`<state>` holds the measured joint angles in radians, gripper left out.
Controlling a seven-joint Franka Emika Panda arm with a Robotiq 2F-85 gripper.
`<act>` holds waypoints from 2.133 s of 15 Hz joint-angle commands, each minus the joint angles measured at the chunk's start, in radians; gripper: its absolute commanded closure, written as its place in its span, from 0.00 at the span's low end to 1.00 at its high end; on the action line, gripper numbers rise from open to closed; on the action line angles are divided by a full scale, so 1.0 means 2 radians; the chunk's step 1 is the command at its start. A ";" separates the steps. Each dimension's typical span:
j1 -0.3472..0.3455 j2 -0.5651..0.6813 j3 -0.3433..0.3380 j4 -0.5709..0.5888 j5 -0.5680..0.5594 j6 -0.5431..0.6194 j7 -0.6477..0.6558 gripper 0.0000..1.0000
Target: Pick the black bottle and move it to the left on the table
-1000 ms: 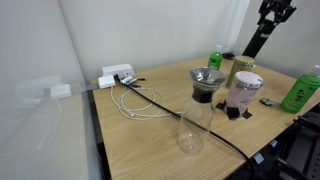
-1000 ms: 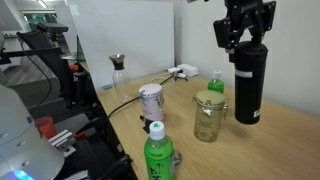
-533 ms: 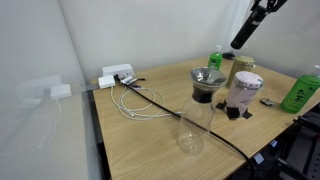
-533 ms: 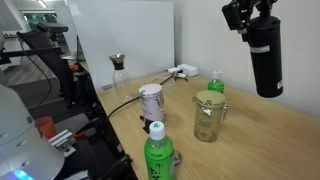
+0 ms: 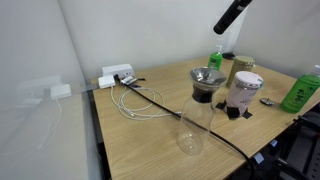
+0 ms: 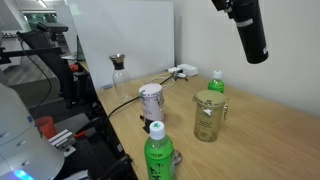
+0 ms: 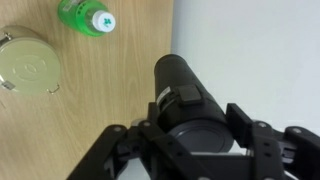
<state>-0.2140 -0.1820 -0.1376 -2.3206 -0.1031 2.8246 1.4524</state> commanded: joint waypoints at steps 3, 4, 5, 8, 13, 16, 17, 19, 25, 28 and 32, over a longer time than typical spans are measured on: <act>0.055 -0.025 0.015 -0.026 0.108 0.041 -0.106 0.56; 0.071 -0.030 0.015 -0.031 0.135 0.038 -0.133 0.56; 0.085 -0.034 0.016 -0.033 0.159 0.031 -0.157 0.56; 0.147 -0.048 -0.009 -0.051 0.212 0.002 -0.231 0.56; 0.138 -0.042 0.015 -0.079 0.266 -0.097 -0.324 0.56; 0.125 -0.036 0.022 -0.096 0.257 -0.136 -0.345 0.56; 0.121 -0.034 0.024 -0.101 0.253 -0.143 -0.349 0.56; 0.114 -0.024 0.030 -0.106 0.244 -0.150 -0.352 0.56; 0.090 0.029 0.050 -0.102 0.164 -0.141 -0.320 0.56; 0.087 0.057 0.057 -0.097 0.103 -0.130 -0.284 0.56; 0.095 0.079 0.061 -0.089 0.037 -0.118 -0.238 0.56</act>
<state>-0.0119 -0.0484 -0.0330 -2.5192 0.0437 2.5721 0.9270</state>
